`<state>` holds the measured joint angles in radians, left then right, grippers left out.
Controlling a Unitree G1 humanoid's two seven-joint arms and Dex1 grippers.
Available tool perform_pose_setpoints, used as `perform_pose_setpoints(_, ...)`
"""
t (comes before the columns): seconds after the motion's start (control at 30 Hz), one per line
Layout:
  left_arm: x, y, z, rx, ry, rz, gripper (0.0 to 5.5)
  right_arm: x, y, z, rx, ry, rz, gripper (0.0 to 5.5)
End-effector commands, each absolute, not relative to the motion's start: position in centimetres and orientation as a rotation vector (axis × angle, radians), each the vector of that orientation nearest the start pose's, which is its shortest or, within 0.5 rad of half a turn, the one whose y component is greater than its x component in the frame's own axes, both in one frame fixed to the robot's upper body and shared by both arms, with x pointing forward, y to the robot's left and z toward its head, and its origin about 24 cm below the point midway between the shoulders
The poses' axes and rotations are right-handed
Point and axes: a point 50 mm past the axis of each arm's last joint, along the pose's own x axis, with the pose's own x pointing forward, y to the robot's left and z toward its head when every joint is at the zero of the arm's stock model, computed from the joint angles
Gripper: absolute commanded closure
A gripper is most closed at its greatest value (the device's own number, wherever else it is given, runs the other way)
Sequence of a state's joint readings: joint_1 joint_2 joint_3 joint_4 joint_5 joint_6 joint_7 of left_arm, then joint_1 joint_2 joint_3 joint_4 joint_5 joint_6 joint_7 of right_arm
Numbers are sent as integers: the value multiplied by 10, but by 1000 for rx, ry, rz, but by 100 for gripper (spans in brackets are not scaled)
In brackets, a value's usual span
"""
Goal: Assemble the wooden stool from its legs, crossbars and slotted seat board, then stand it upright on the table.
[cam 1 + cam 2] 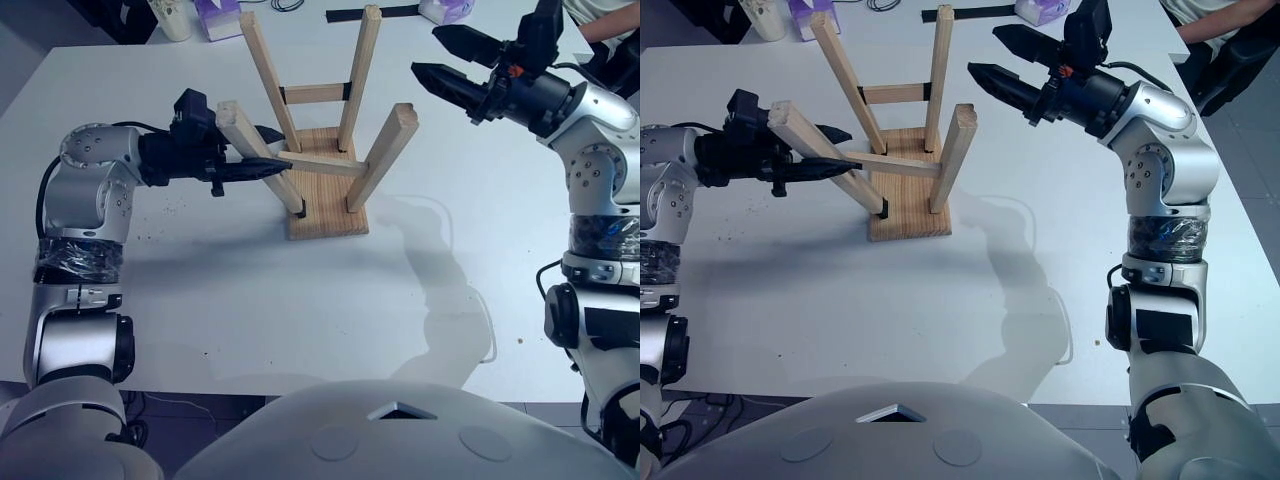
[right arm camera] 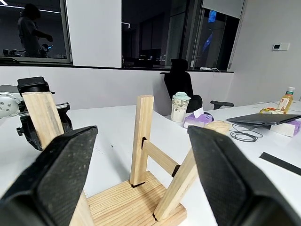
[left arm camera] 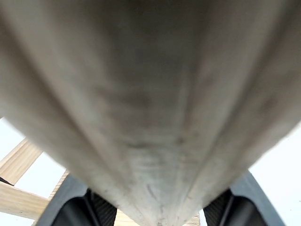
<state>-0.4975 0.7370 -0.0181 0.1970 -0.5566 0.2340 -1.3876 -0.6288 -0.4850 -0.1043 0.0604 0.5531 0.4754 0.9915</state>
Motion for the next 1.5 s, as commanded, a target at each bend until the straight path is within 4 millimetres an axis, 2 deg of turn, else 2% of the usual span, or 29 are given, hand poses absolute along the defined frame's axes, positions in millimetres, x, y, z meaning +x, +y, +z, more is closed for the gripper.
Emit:
perform_pose_setpoints(0.03, 293, 229, 154, 167, 140, -1316, 346, 307, -161, 225, -7, -237, 1130, 197)
perform_pose_setpoints(0.13, 293, 229, 154, 169, 139, -1307, 346, 295, -139, 260, 9, -357, 1122, 197)
perform_pose_setpoints(0.2, 291, 228, 152, 170, 144, -1305, 346, 279, -126, 276, 30, -411, 1155, 229)
perform_pose_setpoints(0.3, 285, 226, 143, 167, 173, -1315, 346, 252, -106, 282, -12, -436, 1210, 278)
perform_pose_setpoints(0.4, 287, 224, 138, 171, 195, -1303, 346, 240, -92, 278, -99, -435, 1186, 329)
perform_pose_setpoints(0.6, 301, 218, 142, 187, 197, -1275, 346, 239, -64, 243, -324, -380, 1041, 422)
perform_pose_setpoints(0.77, 308, 216, 145, 202, 204, -1288, 346, 235, -32, 216, -418, -344, 1023, 496)
perform_pose_setpoints(0.87, 307, 213, 146, 211, 202, -1303, 346, 239, -22, 197, -541, -334, 989, 546)
perform_pose_setpoints(0.97, 308, 212, 144, 216, 209, -1304, 346, 244, -18, 185, -617, -338, 923, 550)
perform_pose_setpoints(1.13, 306, 212, 141, 222, 218, -1319, 346, 251, -21, 180, -688, -360, 829, 550)
perform_pose_setpoints(1.3, 307, 211, 142, 220, 208, -1312, 346, 256, -24, 149, -824, -267, 838, 550)
perform_pose_setpoints(1.5, 306, 209, 144, 217, 198, -1324, 346, 260, -21, 135, -938, -237, 838, 550)
